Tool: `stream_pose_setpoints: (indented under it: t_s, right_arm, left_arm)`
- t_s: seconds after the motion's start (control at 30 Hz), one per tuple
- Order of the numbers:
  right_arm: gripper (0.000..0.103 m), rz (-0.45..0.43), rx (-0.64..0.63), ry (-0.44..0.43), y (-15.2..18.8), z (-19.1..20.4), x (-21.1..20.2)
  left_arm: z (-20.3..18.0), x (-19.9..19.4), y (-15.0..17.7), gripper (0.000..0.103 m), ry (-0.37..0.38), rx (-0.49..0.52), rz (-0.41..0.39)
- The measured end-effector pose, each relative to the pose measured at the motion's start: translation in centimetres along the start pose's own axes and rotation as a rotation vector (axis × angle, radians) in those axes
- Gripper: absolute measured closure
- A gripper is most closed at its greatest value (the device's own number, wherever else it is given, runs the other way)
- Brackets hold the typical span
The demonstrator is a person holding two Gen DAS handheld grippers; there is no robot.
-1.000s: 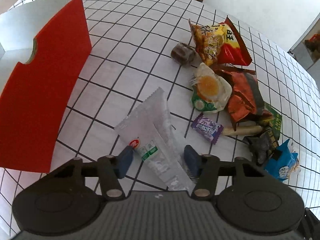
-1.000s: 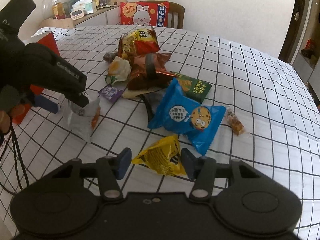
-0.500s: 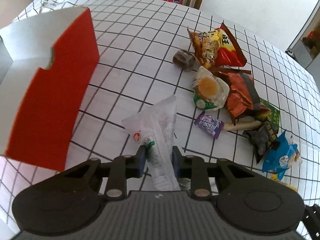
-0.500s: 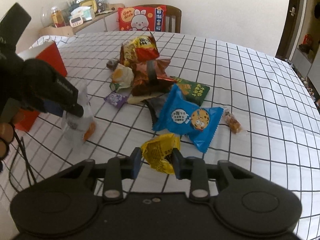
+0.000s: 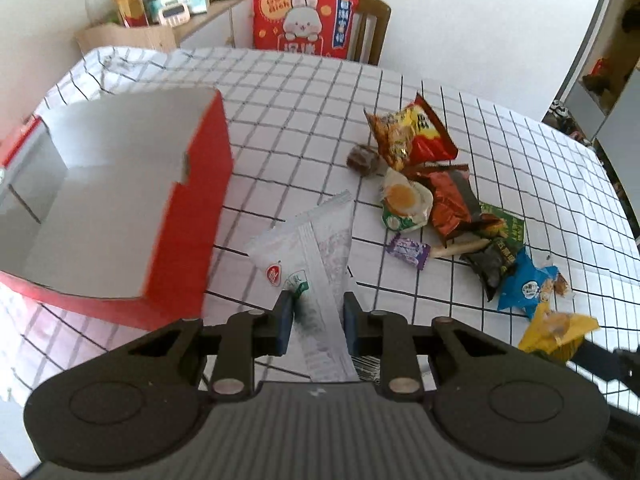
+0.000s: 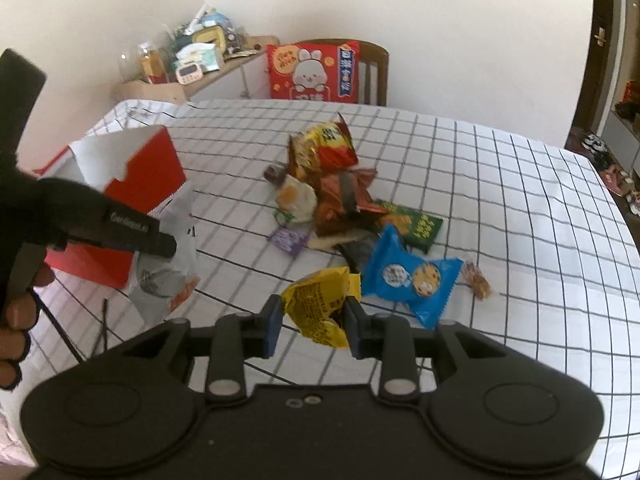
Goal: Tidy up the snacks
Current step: 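Carry the white bar and yellow packet into the red box with both grippers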
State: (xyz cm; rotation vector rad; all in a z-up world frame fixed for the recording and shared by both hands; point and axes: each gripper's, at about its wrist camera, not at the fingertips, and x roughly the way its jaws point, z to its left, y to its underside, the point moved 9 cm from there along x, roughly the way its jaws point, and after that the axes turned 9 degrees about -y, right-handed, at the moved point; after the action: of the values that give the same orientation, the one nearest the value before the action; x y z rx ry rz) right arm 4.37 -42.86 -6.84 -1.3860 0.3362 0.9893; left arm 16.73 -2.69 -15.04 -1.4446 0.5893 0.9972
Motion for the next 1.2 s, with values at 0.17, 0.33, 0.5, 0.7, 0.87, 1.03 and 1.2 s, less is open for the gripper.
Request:
stream_pose_setpoints:
  t_s: [0.17,0.33,0.5,0.7,0.87,1.03,1.2]
  right_arm:
    - [0.072,-0.016,-0.031,-0.051,-1.7,2.0,-0.9]
    - [0.072,-0.023,-0.061,-0.117,-3.5,4.4,-1.2]
    - [0.072,-0.033,-0.103,-0.170,-5.5,7.4,-0.4]
    - [0.072,-0.037,-0.173,-0.233,-7.7,11.8,1.2]
    - [0.072,-0.028,-0.208,-0.278,-8.9,15.8,3.1]
    - [0.072,0.003,-0.259,-0.302,-9.3,19.4,5.5]
    - [0.072,0.042,-0.305,-0.283,-8.9,22.1,8.5]
  left_arm:
    - [2.0,-2.4,-0.4,0.078,0.004,-0.013,-0.016]
    - [4.7,-4.3,-0.9,0.078,-0.008,-0.029,-0.031]
    - [7.8,-5.7,-2.2,0.078,-0.022,-0.065,-0.062]
    - [12.2,-5.6,-3.9,0.078,-0.060,-0.107,-0.092]
    - [16.2,-4.6,-5.3,0.078,-0.097,-0.139,-0.099]
    - [19.8,-3.0,-6.4,0.078,-0.141,-0.149,-0.096]
    - [23.0,-0.4,-6.9,0.078,-0.189,-0.152,-0.065]
